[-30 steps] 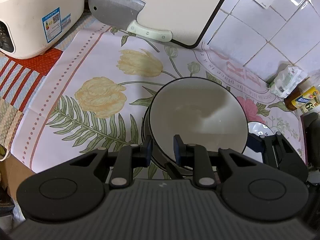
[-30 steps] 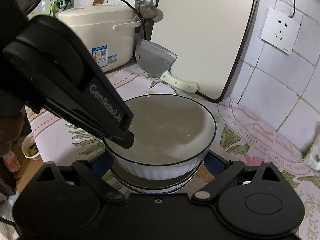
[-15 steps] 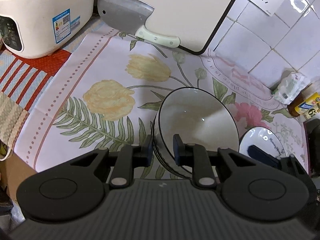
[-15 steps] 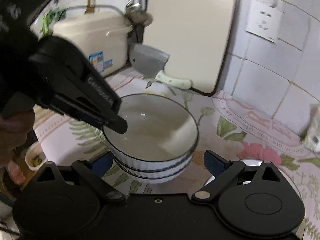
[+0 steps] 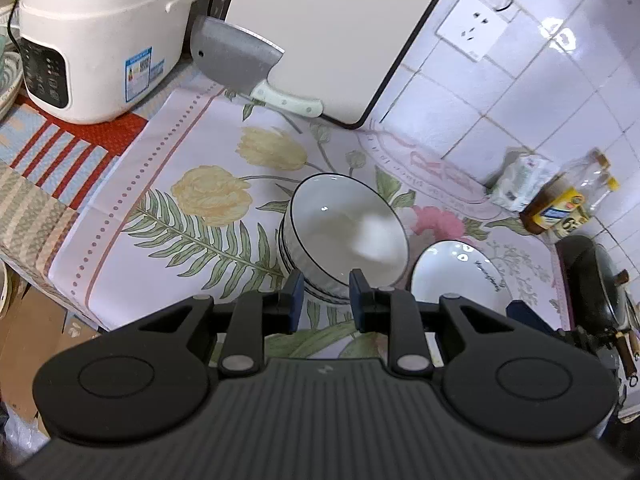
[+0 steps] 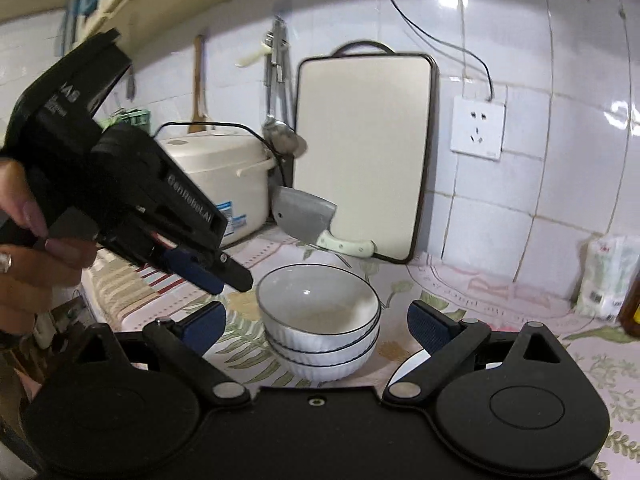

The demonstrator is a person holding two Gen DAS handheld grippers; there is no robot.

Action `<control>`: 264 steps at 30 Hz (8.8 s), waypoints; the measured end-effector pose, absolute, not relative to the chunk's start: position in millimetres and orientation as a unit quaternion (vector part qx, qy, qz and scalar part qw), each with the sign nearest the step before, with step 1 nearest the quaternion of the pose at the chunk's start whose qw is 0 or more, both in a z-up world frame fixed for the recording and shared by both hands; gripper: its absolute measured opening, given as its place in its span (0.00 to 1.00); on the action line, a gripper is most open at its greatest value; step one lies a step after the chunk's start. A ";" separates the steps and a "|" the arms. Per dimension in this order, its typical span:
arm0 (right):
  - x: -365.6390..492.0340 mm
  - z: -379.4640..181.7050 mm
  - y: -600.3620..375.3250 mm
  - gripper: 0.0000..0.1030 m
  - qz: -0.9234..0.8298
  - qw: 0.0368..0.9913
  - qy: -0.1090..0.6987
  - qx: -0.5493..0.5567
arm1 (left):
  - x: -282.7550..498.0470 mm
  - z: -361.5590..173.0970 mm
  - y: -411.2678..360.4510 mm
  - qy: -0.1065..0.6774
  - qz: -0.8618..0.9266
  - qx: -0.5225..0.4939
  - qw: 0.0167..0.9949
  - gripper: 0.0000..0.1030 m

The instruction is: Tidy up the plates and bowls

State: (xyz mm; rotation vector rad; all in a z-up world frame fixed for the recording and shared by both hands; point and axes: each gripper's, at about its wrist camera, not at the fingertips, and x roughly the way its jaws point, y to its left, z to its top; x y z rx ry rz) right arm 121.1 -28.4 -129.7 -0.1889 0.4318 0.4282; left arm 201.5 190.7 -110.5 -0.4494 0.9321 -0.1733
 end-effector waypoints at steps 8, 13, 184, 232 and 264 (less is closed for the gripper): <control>93.3 -149.2 -24.4 0.96 0.221 0.947 0.227 -0.055 | 166.8 -107.4 192.7 0.406 -0.124 -0.214 0.880 0.25; 96.2 -181.7 -8.0 0.96 0.222 0.940 0.254 -0.045 | 158.7 -125.0 193.2 0.390 -0.151 -0.208 0.884 0.29; 134.7 -185.3 -161.4 0.98 0.101 0.929 0.355 -0.032 | 222.2 -163.5 -1.7 0.402 -0.215 -0.136 0.879 0.62; -5.3 -9.0 -199.4 0.98 -0.060 0.952 0.300 -0.033 | 18.7 -48.5 23.5 0.324 -0.109 0.006 0.940 0.96; -40.3 -25.7 -188.4 0.98 -0.058 0.963 0.260 -0.044 | 7.9 -73.1 22.8 0.350 -0.088 0.003 0.932 0.96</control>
